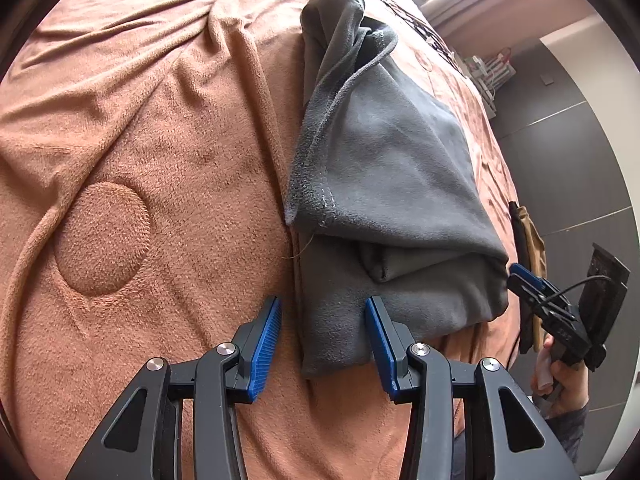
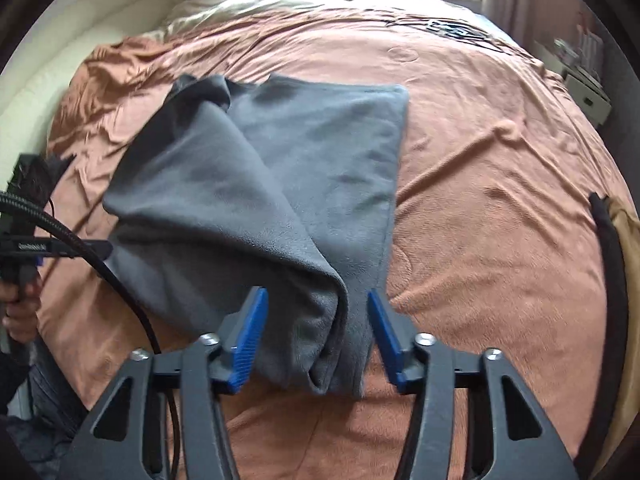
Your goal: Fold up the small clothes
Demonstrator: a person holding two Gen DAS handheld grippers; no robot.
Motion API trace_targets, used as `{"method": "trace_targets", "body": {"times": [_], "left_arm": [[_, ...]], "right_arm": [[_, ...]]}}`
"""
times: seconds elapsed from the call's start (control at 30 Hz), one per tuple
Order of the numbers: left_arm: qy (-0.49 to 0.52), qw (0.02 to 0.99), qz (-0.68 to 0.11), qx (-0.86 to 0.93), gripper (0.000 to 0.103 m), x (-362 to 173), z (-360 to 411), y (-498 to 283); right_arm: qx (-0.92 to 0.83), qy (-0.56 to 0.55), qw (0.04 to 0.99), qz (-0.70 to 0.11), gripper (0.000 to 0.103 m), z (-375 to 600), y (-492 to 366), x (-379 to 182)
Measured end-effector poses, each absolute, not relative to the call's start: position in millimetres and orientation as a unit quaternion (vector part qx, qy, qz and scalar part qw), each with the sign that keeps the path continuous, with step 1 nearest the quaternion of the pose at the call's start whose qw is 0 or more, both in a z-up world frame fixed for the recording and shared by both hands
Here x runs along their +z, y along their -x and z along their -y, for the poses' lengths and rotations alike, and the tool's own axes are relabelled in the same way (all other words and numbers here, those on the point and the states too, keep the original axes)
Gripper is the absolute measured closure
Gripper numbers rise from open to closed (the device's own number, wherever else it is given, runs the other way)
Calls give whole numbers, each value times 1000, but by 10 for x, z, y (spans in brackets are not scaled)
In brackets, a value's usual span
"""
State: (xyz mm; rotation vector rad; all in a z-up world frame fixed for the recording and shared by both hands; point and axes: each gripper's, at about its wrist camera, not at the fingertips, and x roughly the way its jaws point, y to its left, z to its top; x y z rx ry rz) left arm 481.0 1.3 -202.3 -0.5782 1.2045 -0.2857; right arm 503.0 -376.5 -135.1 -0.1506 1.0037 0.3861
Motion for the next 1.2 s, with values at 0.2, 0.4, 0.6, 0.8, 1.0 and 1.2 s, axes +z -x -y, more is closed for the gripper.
{"method": "trace_targets", "body": {"times": [0.2,0.4,0.6,0.8,1.0,1.2], "left_arm": [[260,777,-558,-128,58,-2043,24,-4834],[251,779,-559,-134,58,-2018,114,-4833],[245,781,-554,-153,58,-1879,227,-4810],[249,789,-542,-147,58,-1818,135,-4793],[268,778,-553,-133,58,-2022,-4,-4855],[286,777,-541,-149,58,-2021,-62,-4824]], "right_arm": [[182,78,848,-491,82,3670,-5215,-1539],[161,91,866,-465,96,3632,-5059,-1359],[141,89,867,-469,96,3653,-5034,-1278],[138,73,855,-495,96,3739,-5073,-1418],[122,111,846,-507,91,3606,-5096,-1481],[114,176,857,-470,58,3249,-4948,-1212]]}}
